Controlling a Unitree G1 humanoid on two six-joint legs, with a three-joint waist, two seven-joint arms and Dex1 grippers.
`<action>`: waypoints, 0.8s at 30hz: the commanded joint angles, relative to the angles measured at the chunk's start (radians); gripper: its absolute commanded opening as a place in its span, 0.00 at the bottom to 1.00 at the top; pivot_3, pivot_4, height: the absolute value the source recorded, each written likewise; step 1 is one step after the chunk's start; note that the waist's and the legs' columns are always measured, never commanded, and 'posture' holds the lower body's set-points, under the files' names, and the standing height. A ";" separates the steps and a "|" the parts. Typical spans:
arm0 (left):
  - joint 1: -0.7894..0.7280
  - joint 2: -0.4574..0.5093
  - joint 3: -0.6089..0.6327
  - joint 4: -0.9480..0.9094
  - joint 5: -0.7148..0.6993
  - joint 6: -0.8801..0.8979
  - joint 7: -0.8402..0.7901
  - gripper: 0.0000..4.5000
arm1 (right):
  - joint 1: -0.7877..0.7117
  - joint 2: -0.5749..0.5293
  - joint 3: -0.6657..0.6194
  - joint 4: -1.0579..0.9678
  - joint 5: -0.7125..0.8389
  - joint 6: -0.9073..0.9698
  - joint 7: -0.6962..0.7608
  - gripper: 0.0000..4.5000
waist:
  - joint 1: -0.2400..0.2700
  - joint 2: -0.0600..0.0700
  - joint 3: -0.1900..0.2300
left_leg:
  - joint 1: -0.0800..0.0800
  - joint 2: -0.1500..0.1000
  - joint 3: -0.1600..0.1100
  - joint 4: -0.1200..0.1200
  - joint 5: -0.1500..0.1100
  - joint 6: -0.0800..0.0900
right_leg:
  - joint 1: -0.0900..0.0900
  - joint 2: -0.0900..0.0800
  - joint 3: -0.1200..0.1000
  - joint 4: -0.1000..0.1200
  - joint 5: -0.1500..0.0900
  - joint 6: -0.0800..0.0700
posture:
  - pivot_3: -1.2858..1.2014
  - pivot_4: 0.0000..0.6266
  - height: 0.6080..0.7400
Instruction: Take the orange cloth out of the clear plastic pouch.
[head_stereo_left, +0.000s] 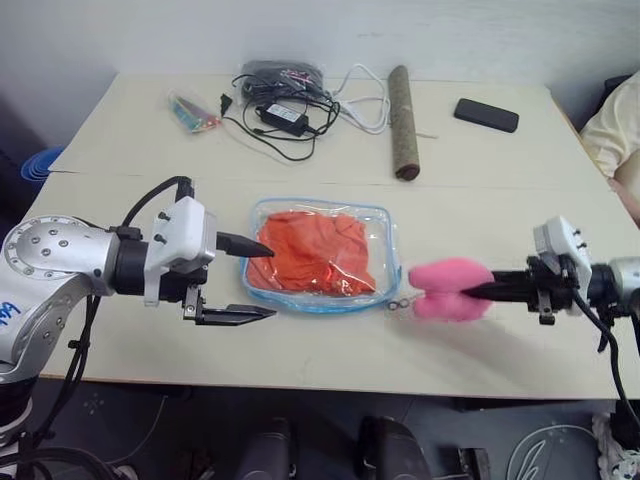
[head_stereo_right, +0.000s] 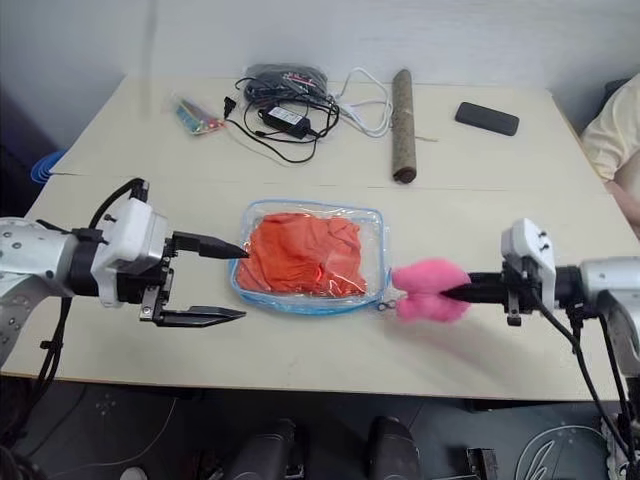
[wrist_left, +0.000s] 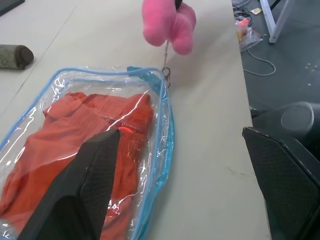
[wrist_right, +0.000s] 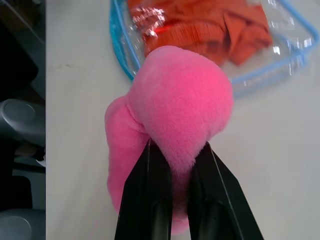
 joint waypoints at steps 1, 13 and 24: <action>-0.016 -0.009 -0.012 -0.006 0.013 -0.019 0.007 0.91 | -0.051 0.022 0.114 -0.126 -0.041 -0.059 0.034 0.01 | 0.000 0.000 0.000 | 0.000 0.000 0.000 0.000 0.000 0.000 | 0.000 0.000 0.000 0.000 0.000 0.000 | 0.52 0.24 1.00; -0.013 -0.035 -0.075 -0.033 0.048 -0.027 0.036 0.91 | -0.118 0.238 0.403 -0.069 -0.378 -0.381 -0.102 0.01 | 0.000 0.000 0.000 | -0.001 -0.001 0.000 0.000 0.000 0.000 | -0.001 0.000 0.000 0.000 0.000 0.000 | 0.52 0.24 1.00; -0.040 -0.081 -0.132 -0.014 0.078 -0.035 0.048 0.91 | -0.068 0.243 0.354 -0.150 -0.304 -0.253 -0.114 0.76 | 0.000 0.000 0.000 | -0.001 0.000 0.000 0.000 0.000 0.000 | -0.001 0.001 0.000 0.000 0.000 0.000 | 0.52 0.24 1.00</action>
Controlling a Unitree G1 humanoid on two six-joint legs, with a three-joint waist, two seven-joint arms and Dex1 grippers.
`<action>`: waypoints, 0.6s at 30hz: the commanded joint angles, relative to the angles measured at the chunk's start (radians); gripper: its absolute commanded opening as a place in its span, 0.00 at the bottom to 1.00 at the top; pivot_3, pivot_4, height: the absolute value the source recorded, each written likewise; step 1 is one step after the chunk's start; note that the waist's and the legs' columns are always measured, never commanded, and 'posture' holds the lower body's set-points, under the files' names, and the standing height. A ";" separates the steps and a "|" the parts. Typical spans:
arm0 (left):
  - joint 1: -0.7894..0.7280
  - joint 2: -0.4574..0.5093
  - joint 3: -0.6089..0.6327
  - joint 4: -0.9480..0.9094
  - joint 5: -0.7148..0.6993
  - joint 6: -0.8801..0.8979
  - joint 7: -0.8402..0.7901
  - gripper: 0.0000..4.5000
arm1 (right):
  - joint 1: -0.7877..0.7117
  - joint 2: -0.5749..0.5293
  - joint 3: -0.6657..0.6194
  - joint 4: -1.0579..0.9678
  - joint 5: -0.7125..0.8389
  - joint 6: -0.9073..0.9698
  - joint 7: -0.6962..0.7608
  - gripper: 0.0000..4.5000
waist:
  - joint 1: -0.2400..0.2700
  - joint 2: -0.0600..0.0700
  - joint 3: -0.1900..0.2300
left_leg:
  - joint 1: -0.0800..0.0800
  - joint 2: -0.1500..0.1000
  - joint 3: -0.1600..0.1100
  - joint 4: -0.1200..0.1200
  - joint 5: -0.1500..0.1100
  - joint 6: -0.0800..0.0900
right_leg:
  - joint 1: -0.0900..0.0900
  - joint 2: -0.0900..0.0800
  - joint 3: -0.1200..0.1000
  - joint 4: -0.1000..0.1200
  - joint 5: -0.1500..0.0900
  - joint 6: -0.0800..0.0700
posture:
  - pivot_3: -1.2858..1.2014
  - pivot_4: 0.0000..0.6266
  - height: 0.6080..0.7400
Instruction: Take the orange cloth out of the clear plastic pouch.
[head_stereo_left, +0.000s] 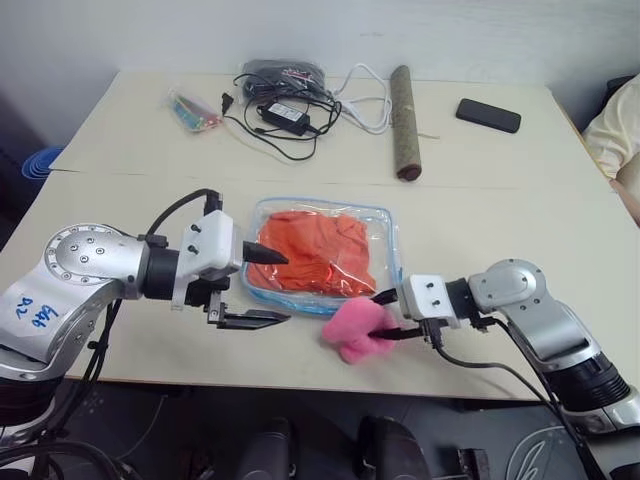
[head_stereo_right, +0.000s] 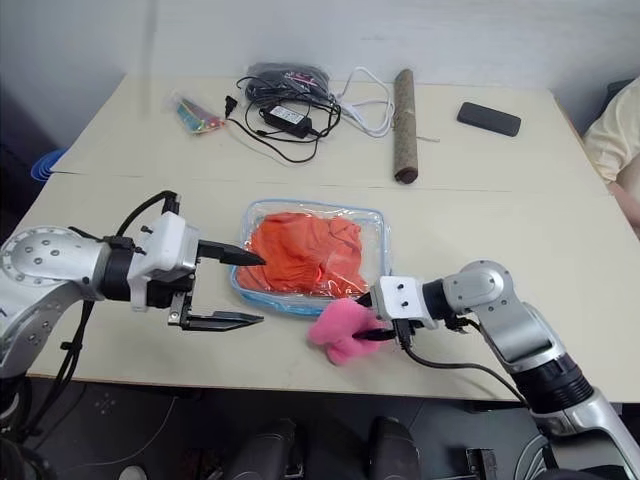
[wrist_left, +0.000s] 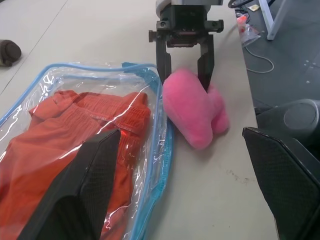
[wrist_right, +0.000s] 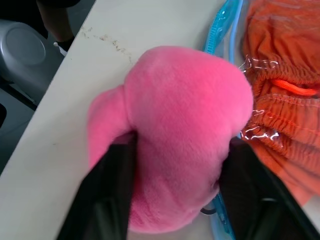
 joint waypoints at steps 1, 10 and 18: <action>-0.039 -0.032 -0.033 0.010 0.024 -0.022 0.006 0.91 | 0.015 -0.022 -0.056 -0.084 0.056 0.022 -0.004 0.84 | 0.003 0.000 0.000 | 0.000 0.000 0.000 0.000 0.000 0.000 | 0.000 0.000 0.000 0.000 0.000 0.000 | 0.52 0.24 1.00; -0.255 -0.290 -0.283 0.193 0.152 -0.054 0.005 0.91 | 0.015 -0.111 -0.212 -0.213 0.151 0.074 -0.025 0.99 | 0.006 -0.001 0.000 | 0.000 -0.006 -0.001 0.001 0.000 0.000 | 0.001 0.000 0.000 0.000 0.000 0.000 | 0.52 0.24 1.00; -0.319 -0.419 -0.462 0.331 0.317 -0.185 -0.058 0.91 | -0.031 -0.244 -0.265 -0.095 0.082 -0.057 0.027 0.99 | 0.000 -0.001 0.000 | 0.000 -0.006 0.000 0.000 0.000 0.000 | 0.000 0.000 0.000 0.000 0.000 0.000 | 0.52 0.24 1.00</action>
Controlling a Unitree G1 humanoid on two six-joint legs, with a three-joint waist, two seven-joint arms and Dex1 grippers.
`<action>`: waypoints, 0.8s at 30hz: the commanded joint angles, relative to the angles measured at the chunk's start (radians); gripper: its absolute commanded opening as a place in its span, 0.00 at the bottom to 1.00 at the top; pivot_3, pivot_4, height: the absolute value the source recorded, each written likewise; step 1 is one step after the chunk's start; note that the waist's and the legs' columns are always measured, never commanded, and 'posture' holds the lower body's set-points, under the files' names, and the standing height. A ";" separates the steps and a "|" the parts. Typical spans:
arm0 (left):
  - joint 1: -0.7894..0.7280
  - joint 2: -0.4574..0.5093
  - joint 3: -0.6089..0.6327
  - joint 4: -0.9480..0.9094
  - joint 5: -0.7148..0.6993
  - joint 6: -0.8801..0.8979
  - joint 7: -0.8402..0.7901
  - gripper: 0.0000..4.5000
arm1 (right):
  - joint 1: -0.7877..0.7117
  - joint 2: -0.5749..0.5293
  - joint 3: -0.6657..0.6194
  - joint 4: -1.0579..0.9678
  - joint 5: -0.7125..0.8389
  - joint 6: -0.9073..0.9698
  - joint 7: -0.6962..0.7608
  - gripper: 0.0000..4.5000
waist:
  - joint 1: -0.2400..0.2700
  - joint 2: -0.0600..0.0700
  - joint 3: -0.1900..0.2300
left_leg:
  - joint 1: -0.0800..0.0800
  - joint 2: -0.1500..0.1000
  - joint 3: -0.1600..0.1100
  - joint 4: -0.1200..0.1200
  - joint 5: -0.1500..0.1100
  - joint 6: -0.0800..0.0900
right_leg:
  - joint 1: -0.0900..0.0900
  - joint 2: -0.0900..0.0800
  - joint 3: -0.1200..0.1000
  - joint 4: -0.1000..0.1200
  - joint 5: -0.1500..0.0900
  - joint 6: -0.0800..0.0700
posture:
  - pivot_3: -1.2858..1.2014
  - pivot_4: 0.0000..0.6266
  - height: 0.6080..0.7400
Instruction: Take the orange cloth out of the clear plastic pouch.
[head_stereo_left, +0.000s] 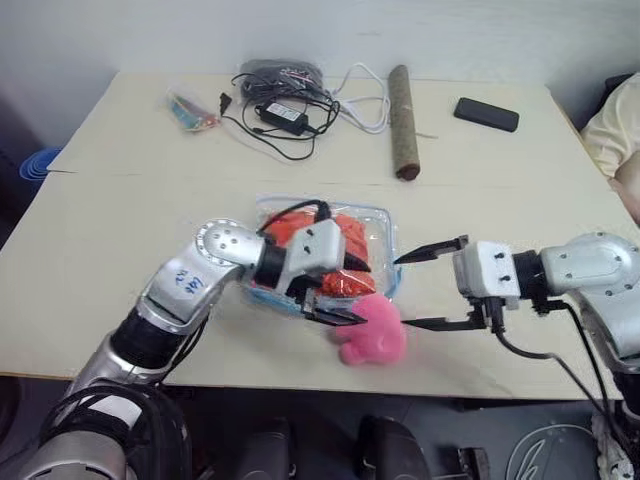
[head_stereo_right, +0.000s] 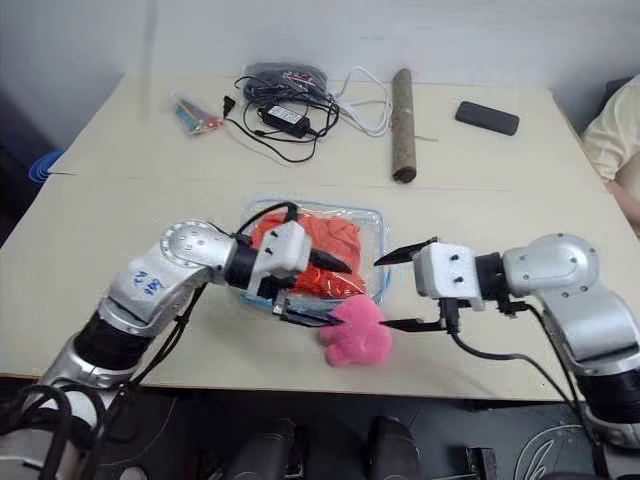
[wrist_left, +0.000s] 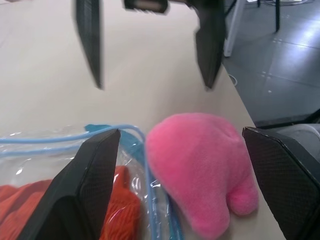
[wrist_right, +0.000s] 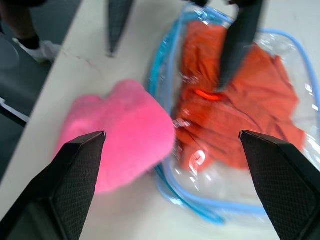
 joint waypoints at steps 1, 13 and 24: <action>-0.030 -0.035 -0.053 0.040 0.070 -0.074 -0.032 0.91 | -0.041 -0.040 0.000 0.113 -0.105 -0.198 0.027 0.99 | 0.001 0.000 0.000 | 0.000 0.000 0.000 0.000 0.000 0.000 | 0.000 0.000 0.000 0.000 0.000 0.000 | 0.52 0.24 1.00; -0.007 -0.109 -0.118 0.128 0.180 -0.155 -0.079 0.91 | -0.219 0.143 0.228 0.487 -0.361 -0.719 -0.026 0.99 | -0.002 0.000 0.000 | -0.001 0.000 0.000 0.001 0.000 0.000 | 0.000 0.000 -0.001 0.000 0.000 0.000 | 0.52 0.24 1.00; 0.054 -0.047 -0.051 0.085 0.188 -0.140 -0.084 0.26 | -0.250 0.164 0.261 0.575 -0.319 -0.802 0.023 0.28 | -0.002 0.000 0.000 | -0.001 0.000 -0.001 0.001 0.000 0.000 | 0.000 -0.001 -0.001 0.000 0.000 0.000 | 0.52 0.24 1.00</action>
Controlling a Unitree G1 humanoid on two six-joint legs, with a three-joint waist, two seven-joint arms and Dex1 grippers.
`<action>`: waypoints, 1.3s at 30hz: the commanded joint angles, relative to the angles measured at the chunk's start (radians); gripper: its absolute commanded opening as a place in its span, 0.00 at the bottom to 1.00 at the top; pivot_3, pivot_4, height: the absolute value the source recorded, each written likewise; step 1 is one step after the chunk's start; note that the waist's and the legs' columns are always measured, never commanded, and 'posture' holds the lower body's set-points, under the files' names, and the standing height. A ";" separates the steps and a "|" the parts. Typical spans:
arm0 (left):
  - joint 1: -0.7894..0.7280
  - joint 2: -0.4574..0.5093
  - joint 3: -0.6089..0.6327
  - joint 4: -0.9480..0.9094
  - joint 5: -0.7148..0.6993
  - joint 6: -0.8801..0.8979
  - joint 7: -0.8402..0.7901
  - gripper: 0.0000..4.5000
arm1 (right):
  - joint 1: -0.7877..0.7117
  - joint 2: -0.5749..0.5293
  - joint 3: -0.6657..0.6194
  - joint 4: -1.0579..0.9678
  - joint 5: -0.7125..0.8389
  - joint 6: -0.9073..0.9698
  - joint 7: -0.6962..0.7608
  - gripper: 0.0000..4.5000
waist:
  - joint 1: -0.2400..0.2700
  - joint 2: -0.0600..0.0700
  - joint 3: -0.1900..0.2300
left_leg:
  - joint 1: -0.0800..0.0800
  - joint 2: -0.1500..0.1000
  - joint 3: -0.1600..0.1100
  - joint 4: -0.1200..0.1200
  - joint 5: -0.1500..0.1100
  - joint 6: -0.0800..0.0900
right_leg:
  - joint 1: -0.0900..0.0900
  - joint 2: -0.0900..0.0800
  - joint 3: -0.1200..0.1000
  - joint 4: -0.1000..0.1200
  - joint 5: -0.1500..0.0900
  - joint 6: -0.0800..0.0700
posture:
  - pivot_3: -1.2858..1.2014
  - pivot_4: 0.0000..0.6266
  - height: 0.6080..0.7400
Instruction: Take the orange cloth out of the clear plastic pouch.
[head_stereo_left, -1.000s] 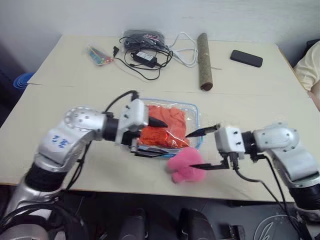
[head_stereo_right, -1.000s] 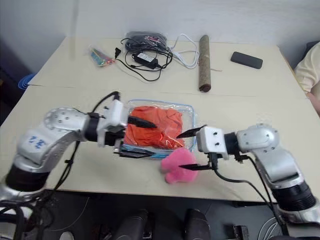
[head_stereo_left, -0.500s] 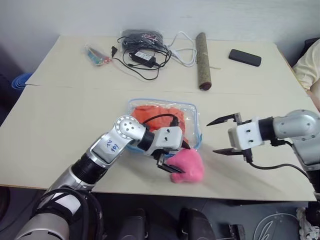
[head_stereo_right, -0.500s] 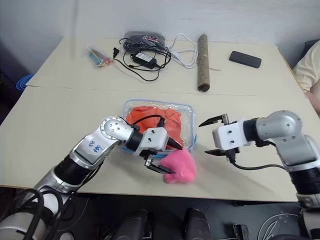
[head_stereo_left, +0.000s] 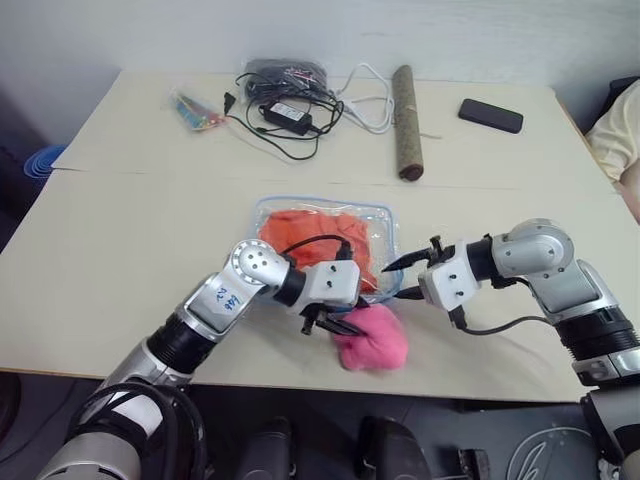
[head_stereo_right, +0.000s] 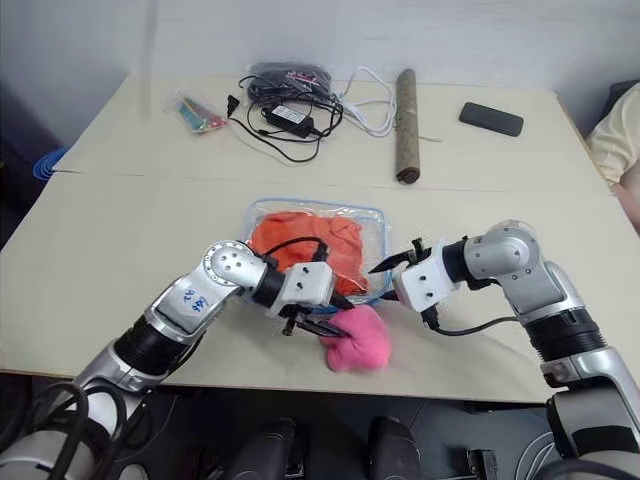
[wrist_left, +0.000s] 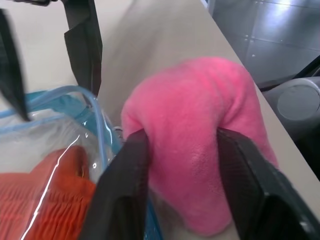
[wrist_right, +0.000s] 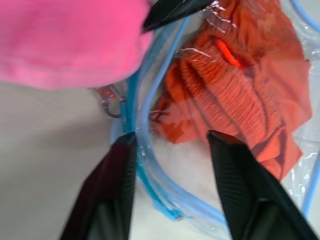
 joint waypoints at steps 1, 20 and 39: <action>0.020 0.022 0.037 -0.049 -0.008 0.007 -0.007 0.20 | -0.006 0.001 -0.002 -0.005 0.040 -0.016 0.017 0.22 | -0.001 0.000 0.000 | 0.000 0.000 0.000 0.000 0.000 0.000 | 0.000 0.000 0.000 0.000 0.000 0.000 | 0.52 0.24 1.00; 0.479 0.334 0.541 -0.411 -0.138 0.227 0.127 0.00 | -0.025 -0.043 -0.020 0.128 0.038 -0.132 -0.005 0.00 | -0.020 0.000 0.000 | 0.000 0.007 0.000 -0.001 0.000 0.000 | 0.000 0.000 0.000 0.000 0.000 0.000 | 0.52 0.24 1.00; 0.751 0.503 0.952 -0.186 -0.191 0.165 0.107 0.00 | -0.027 -0.082 -0.047 0.262 0.130 -0.176 0.087 0.00 | -0.026 0.001 0.001 | 0.001 0.007 0.001 -0.002 -0.001 -0.001 | -0.001 0.001 0.001 -0.001 -0.001 -0.001 | 0.52 0.24 1.00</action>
